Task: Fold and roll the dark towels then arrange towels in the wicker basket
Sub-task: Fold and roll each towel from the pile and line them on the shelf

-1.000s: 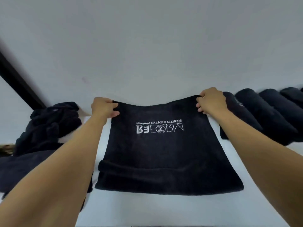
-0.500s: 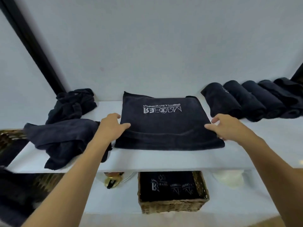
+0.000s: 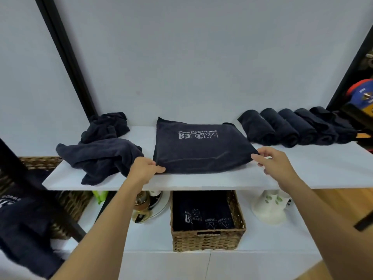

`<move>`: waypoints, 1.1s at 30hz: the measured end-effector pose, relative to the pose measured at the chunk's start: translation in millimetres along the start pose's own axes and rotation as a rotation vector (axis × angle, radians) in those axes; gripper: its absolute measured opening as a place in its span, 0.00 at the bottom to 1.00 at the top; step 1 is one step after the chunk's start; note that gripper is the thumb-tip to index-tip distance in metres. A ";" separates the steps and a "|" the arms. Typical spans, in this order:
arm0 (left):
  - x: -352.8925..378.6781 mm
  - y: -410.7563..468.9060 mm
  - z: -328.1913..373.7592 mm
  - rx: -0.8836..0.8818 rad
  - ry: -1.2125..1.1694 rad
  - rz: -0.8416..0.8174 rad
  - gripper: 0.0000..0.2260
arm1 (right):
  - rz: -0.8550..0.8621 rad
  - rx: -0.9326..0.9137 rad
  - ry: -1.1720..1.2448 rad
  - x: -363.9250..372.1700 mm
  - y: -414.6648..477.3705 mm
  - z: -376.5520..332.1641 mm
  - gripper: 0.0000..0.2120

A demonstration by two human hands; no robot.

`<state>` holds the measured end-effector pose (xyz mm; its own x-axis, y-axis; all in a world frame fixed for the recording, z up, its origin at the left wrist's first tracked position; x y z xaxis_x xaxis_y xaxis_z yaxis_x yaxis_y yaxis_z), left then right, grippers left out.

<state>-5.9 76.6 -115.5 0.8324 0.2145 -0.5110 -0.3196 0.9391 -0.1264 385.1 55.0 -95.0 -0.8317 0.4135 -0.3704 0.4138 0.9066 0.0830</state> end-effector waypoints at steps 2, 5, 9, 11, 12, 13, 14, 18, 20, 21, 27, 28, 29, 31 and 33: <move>-8.2 -3.8 2.4 0.006 -0.242 -0.023 0.12 | 0.040 0.056 0.151 -11.1 3.3 1.7 0.03; -16.9 -13.5 5.4 0.009 -0.515 -0.067 0.08 | 0.060 0.132 0.359 -24.1 7.4 5.8 0.02; -24.7 -23.7 15.2 0.054 -0.487 -0.101 0.06 | 0.045 0.089 0.350 -33.1 12.1 -5.8 0.02; -38.5 -21.7 36.7 0.097 -0.542 -0.071 0.05 | 0.049 0.043 0.389 -36.9 19.7 -29.2 0.03; -46.7 -18.6 49.3 0.118 -0.539 -0.047 0.05 | 0.058 0.024 0.412 -39.4 25.7 -44.3 0.01; -53.3 -15.0 61.0 0.129 -0.486 -0.024 0.05 | 0.062 0.009 0.434 -41.7 32.5 -60.6 0.01; -56.0 -12.1 69.0 0.120 -0.385 -0.013 0.06 | 0.057 -0.004 0.450 -43.4 39.8 -76.4 0.01; -14.1 -29.9 51.5 0.003 0.224 -0.240 0.14 | 0.002 -0.050 0.349 -43.4 60.3 -111.7 0.02; 21.7 -53.8 30.8 -0.023 0.320 -0.386 0.19 | -0.034 -0.059 0.277 -39.4 60.8 -108.3 0.04; 38.4 -65.1 20.9 -0.037 0.322 -0.435 0.20 | -0.046 -0.058 0.254 -37.3 59.9 -103.6 0.05; 91.0 -106.7 -11.4 -0.121 0.030 -0.389 0.17 | -0.100 -0.041 0.134 -31.1 46.5 -70.6 0.09; 94.2 -108.3 -14.1 -0.122 -0.031 -0.322 0.16 | -0.103 -0.038 0.125 -31.9 44.1 -67.5 0.08; 95.8 -108.2 -18.0 -0.127 -0.076 -0.233 0.16 | -0.106 -0.035 0.121 -33.3 41.2 -65.4 0.08; 98.7 -108.2 -26.1 -0.145 -0.128 -0.086 0.19 | -0.106 -0.035 0.111 -37.4 36.6 -62.8 0.07; 108.6 -111.5 -28.9 -0.156 -0.195 -0.079 0.18 | -0.106 -0.038 0.098 -42.0 32.7 -60.9 0.05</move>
<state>107.1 -12.6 -181.4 0.9242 0.2045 -0.3224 -0.3038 0.9054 -0.2967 411.1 72.5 -20.4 -0.9028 0.3200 -0.2874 0.3091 0.9473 0.0837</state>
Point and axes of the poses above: each hand's wrist, its own y-axis towards the middle knuckle, its own x-axis out of the palm, z = x × y, the point moved 7 cm from there along y, towards the middle knuckle, and after that the axes turned 10 degrees about z, right-handed, at the moved point
